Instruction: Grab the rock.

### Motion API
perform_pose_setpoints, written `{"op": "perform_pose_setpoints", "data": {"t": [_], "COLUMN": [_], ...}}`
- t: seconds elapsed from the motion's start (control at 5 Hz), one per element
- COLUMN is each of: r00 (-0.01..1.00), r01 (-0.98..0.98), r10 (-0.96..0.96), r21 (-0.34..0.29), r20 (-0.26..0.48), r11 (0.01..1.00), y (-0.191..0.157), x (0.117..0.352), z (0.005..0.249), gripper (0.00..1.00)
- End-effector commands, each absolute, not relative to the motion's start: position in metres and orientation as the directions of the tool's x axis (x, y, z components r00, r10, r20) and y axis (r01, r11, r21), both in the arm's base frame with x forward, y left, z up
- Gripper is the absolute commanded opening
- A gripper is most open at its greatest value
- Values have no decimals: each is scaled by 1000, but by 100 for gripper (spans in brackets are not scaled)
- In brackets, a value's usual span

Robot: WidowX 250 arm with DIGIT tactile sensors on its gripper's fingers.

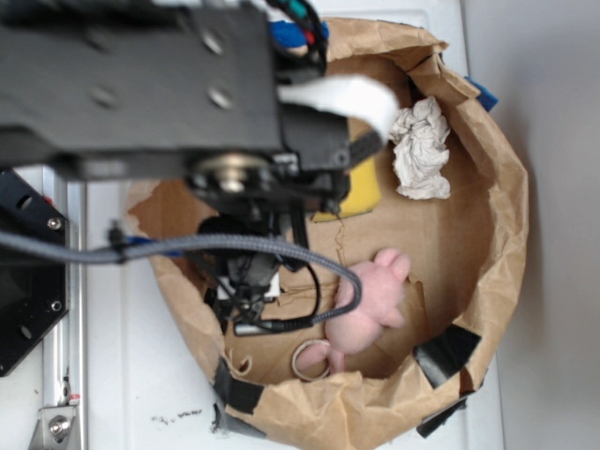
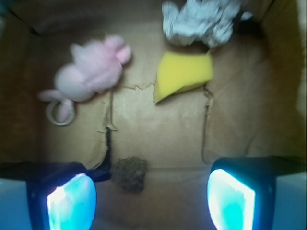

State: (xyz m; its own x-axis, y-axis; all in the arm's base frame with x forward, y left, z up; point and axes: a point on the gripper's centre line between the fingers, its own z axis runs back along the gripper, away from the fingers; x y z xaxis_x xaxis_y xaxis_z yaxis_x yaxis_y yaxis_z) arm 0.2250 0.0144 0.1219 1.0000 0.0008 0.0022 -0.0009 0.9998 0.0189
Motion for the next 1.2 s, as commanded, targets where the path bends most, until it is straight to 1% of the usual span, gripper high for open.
{"op": "perform_pose_setpoints", "data": {"t": [0.0, 0.2, 0.4, 0.6, 0.8, 1.0], "r00": [994, 993, 984, 972, 972, 976], "r01": [-82, -103, -179, -227, -222, -210], "r10": [84, 104, 179, 225, 219, 207], "r21": [-29, -24, -15, -29, -34, -40], "r20": [63, 48, -7, -70, -82, -73], "r11": [996, 994, 984, 973, 974, 977], "y": [16, -5, -17, -16, -19, -19], "x": [237, 229, 222, 223, 224, 221], "z": [114, 115, 106, 97, 94, 95], "gripper": [100, 100, 100, 100, 100, 100]}}
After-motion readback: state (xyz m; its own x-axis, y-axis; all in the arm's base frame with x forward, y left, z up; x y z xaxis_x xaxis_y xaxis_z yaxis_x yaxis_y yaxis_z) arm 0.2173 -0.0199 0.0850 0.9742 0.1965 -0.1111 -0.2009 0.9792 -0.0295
